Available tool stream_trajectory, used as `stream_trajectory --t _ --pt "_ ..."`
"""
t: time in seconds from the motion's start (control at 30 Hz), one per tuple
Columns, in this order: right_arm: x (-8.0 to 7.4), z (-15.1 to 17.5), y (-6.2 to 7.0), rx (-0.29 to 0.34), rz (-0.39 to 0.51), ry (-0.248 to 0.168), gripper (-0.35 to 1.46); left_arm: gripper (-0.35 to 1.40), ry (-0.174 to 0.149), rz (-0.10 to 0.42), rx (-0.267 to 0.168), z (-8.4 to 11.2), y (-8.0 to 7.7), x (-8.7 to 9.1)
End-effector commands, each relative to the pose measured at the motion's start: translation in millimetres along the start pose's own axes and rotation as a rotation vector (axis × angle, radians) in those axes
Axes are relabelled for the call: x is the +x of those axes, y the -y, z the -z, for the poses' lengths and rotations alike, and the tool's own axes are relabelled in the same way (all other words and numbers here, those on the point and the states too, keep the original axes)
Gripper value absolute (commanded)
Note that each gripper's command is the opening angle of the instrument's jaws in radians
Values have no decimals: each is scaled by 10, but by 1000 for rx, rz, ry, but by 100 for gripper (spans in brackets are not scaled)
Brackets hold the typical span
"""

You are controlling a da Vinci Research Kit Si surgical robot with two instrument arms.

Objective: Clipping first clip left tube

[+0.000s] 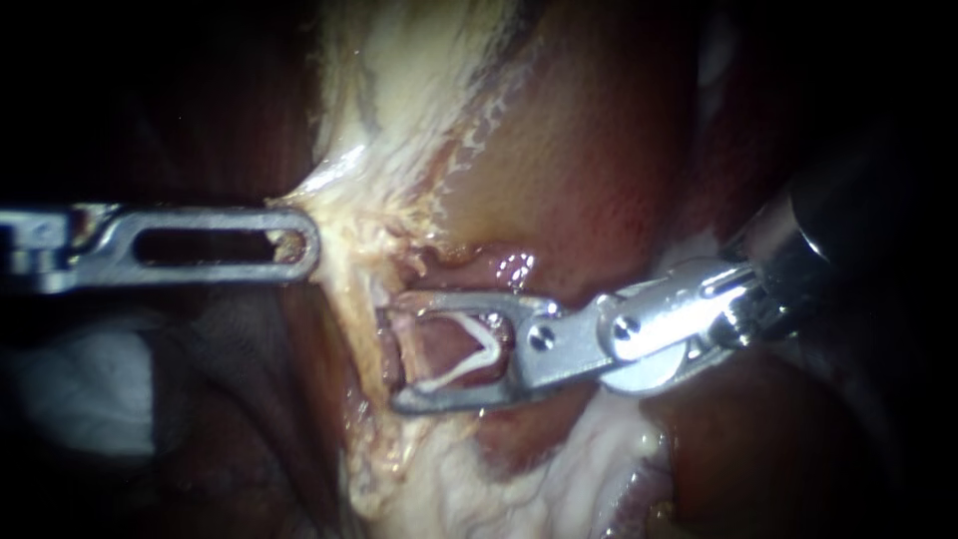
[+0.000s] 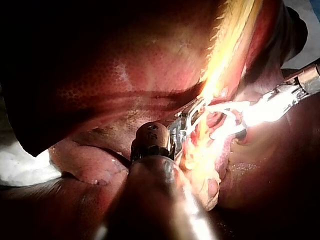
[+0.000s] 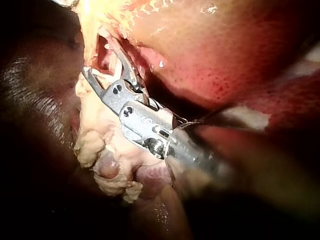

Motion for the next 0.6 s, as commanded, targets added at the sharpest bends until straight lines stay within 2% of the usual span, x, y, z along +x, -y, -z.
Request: stream_trajectory --t 0.03,0.27,0.6 --pt "0 2 0 2 5 1 49 -35 0 0 0 0 0 0" --pt "3 16 5 14 18 -3 49 -35 0 0 0 0 0 0" --pt "32 31 31 61 23 -29 50 -35 0 0 1 0 -1 0"
